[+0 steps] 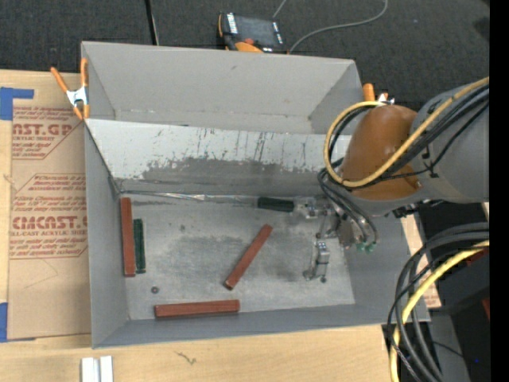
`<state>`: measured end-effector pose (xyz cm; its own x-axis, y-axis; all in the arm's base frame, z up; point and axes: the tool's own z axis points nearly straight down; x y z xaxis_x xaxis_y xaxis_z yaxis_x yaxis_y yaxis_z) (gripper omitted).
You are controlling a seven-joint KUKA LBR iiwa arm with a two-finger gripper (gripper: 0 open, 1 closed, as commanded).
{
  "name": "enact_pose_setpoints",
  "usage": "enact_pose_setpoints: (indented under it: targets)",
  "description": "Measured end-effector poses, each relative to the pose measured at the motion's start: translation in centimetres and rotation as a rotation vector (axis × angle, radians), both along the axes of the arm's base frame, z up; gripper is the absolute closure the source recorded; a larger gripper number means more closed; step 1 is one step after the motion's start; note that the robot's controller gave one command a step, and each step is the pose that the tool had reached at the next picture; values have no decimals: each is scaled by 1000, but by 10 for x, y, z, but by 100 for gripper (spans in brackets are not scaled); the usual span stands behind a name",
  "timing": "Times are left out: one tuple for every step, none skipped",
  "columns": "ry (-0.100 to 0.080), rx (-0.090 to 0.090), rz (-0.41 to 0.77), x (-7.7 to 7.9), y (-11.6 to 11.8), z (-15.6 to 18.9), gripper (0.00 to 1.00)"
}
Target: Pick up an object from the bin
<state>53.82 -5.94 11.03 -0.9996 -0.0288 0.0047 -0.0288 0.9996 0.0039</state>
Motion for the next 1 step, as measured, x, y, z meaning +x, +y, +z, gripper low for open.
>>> enact_pose_setpoints:
  targets:
    - [-9,-1,232,17,81,-40,0]
